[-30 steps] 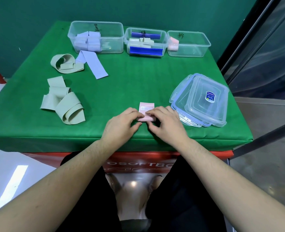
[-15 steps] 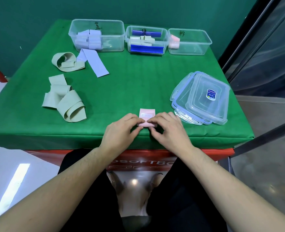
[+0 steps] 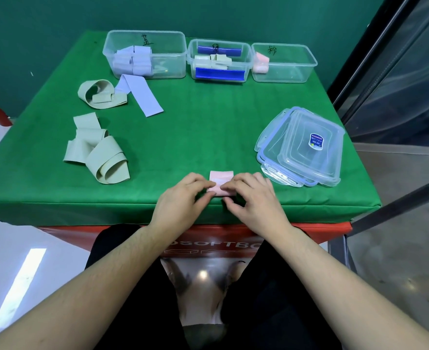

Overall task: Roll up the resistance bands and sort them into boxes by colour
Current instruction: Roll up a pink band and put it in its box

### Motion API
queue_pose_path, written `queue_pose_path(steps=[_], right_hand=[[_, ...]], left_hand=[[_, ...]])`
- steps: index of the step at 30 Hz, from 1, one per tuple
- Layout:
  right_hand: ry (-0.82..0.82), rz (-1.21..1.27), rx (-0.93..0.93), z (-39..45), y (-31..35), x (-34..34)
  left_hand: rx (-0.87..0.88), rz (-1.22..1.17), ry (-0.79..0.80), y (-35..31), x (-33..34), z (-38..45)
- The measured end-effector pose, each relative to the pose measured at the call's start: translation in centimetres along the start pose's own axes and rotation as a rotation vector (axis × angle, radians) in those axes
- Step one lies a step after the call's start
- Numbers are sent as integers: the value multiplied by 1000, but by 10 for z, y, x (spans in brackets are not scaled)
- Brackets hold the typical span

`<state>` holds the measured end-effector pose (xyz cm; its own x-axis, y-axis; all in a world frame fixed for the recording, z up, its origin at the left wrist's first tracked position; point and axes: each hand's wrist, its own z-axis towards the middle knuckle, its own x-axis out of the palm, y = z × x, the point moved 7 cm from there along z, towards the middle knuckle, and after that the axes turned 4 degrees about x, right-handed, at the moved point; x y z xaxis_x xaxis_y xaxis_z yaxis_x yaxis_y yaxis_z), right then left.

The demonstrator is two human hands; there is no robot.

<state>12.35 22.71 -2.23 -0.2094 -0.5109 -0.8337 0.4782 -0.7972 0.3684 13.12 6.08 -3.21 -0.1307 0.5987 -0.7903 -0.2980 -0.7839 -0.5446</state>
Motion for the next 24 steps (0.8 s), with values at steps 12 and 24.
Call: queue_pose_path(steps=[12,24], right_hand=[[23,-14,58,7,-4,4],[25,-47,66,20,-10,7]], left_hand=[[26,94,0,-4,3,4],[64,136,-37,-10,2,7]])
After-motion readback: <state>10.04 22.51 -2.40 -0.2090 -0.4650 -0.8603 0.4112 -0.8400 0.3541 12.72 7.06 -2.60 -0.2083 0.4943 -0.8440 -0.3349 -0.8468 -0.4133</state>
